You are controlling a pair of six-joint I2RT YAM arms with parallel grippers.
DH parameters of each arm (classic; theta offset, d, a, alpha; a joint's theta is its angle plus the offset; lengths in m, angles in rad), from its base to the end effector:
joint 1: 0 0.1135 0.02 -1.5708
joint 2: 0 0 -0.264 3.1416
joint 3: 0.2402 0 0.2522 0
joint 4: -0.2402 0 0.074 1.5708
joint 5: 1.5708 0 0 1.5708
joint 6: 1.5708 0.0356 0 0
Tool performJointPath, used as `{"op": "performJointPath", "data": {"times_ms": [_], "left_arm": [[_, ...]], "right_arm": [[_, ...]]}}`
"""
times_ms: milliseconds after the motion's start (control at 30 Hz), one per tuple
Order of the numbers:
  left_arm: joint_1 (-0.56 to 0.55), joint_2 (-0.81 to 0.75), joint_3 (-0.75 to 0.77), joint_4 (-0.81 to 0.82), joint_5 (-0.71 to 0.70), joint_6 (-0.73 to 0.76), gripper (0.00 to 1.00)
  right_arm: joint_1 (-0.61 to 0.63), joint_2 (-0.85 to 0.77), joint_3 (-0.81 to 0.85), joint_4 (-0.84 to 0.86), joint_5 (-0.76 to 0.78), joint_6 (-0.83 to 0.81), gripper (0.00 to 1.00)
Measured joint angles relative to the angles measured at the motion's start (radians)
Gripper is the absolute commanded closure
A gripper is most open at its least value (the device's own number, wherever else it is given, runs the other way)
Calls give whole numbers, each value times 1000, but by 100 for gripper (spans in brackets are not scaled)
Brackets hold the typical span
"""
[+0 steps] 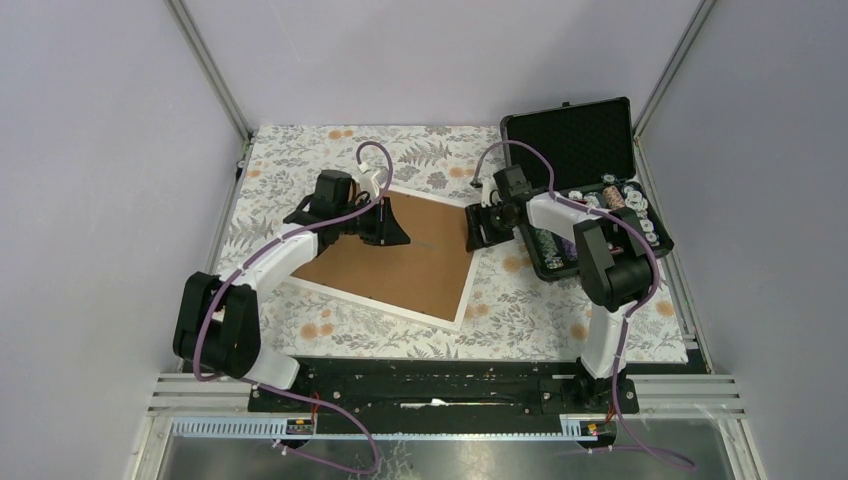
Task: Take the photo out of the frame
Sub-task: Release the photo frame item from the photo frame.
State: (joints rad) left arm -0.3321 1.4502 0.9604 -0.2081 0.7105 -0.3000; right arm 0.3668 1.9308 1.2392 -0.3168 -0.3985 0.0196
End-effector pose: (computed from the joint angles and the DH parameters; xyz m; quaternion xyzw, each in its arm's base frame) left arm 0.2855 -0.1230 0.2484 0.1607 0.8472 -0.4228 0.2787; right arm 0.3655 0.1552 0.1602 -0.2168 0.9181 0.2388 0.2304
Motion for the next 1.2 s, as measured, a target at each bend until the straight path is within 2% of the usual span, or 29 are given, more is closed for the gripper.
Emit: {"op": "performJointPath", "data": {"times_ms": [233, 433, 633, 667, 800, 900, 1033, 1200], "left_arm": [[55, 68, 0, 3, 59, 29, 100], [106, 118, -1, 84, 108, -13, 100], [113, 219, -1, 143, 158, -42, 100], [114, 237, 0, 151, 159, -46, 100], [119, 291, 16, 173, 161, -64, 100], [123, 323, 45, 198, 172, -75, 100], [135, 371, 94, 236, 193, -89, 100], [138, 452, 165, 248, 227, -90, 100]], "right_arm": [[86, 15, 0, 58, 5, -2, 42], [126, 24, 0, 98, -4, -5, 44], [145, 36, 2, 142, -14, -23, 47], [146, 38, 3, 147, -16, -27, 45], [148, 42, 8, 154, -31, -68, 26], [151, 38, 8, 149, -52, -130, 20], [130, 34, 8, 130, -109, -153, 21], [39, 34, 31, 112, -171, -87, 26]]}}
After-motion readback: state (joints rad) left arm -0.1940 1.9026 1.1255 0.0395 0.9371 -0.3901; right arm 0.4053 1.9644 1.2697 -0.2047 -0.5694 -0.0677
